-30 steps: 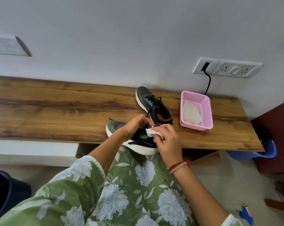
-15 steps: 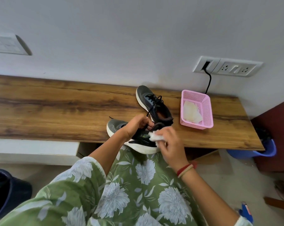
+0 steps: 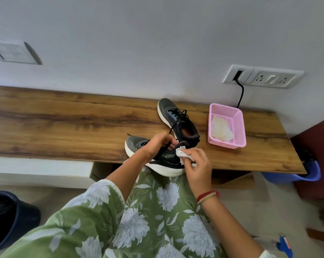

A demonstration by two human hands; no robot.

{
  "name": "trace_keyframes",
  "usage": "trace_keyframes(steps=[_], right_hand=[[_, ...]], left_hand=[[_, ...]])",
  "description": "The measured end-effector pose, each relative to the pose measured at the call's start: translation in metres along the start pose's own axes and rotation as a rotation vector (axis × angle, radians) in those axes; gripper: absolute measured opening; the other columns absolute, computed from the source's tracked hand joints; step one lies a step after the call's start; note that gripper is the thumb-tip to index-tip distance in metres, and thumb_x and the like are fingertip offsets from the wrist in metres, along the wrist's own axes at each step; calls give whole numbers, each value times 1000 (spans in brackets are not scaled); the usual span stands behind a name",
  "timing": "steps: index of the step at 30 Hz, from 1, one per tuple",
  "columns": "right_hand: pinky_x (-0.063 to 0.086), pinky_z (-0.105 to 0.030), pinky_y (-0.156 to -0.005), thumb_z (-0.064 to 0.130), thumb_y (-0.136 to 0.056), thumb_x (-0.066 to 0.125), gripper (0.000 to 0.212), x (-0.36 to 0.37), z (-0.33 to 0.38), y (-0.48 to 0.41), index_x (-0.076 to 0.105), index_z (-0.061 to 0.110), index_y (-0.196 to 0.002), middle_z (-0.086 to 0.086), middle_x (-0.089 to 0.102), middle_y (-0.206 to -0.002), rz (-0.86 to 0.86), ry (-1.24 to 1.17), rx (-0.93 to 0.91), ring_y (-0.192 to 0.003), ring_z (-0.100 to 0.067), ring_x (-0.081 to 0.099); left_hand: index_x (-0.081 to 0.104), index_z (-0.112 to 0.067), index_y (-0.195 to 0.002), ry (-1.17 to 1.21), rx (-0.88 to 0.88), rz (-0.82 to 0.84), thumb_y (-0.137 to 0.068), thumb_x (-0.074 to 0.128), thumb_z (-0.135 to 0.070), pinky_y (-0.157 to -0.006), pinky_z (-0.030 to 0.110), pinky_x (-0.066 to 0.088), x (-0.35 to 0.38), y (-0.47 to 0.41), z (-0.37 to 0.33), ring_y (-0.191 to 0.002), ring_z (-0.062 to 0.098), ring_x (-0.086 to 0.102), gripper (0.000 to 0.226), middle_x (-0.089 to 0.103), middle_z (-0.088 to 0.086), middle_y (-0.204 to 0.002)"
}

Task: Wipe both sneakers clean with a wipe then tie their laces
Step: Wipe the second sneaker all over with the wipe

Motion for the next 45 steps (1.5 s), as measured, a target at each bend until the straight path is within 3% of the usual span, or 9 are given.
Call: trace_keyframes(steps=[4,8,13,19,23,30,36,39,45], right_hand=[[46,-19,-67,-3,-79,65,18,1,-1,11,70,7,-93,2,56,-86,126,25,33,-76,-12,56],[46,-27,-69,10,-82,66,5,-13,9,1,71,10,-84,0,58,-85,331,145,118,-77,-14,55],[41,-25,-62,7,-80,65,7,-12,17,-6,62,12,-76,3,53,-78,209,154,85,-71,-14,51],[39,-26,-67,17,-81,67,11,-25,17,-6,62,14,-72,5,53,-80,466,227,141,-75,-11,50],[36,-18,-61,15,-82,66,14,-24,19,-13,57,18,-71,8,50,-77,344,172,126,-71,-2,47],[38,-19,-64,18,-80,70,13,-33,18,10,63,16,-69,6,58,-79,643,156,267,-71,-5,50],[45,-17,-50,11,-83,61,4,-73,16,-3,61,10,-80,-3,62,-78,168,-670,751,-64,-8,53],[46,-15,-49,7,-88,54,10,-75,7,-4,63,11,-89,-2,63,-82,10,-870,883,-66,-8,54],[48,-15,-47,3,-90,50,15,-55,9,8,63,9,-92,-5,63,-84,-1,-960,1015,-68,-12,54]], left_hand=[[61,-4,-72,4,-2,26,-71,37,-32,-61,21,44,-1,2,2,-57,10,53,37,60,2,-62],[63,-4,-69,-3,32,-10,-64,48,-36,-62,22,45,2,2,3,-56,10,54,36,61,2,-60],[64,-3,-71,-54,53,-42,-68,44,-31,-65,25,43,3,5,0,-61,12,53,35,58,9,-69],[61,-3,-69,-65,97,-33,-71,41,-24,-61,19,43,7,11,0,-56,6,52,29,55,8,-66],[59,-5,-64,-98,133,-31,-72,42,-23,-60,15,42,9,12,-4,-55,2,50,25,55,0,-62],[54,-10,-58,-168,174,-27,-75,38,-21,-59,15,40,12,26,-10,-51,2,47,25,52,-10,-49],[39,-16,-59,-914,406,-145,-86,40,-41,-60,28,31,22,51,-5,-49,10,35,37,39,-3,-53],[54,-21,-79,-1344,335,-228,-81,41,-67,-98,30,31,37,74,5,-73,11,53,47,59,-7,-75],[62,-17,-99,-1505,146,-312,-82,66,-38,-109,31,12,59,83,14,-100,18,58,27,63,-2,-99]])
Point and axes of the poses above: each hand's wrist, its own y-axis away from the middle knuckle, its own x-axis out of the palm, z = x × y, the point moved 1 cm from there along -y, towards the middle knuckle
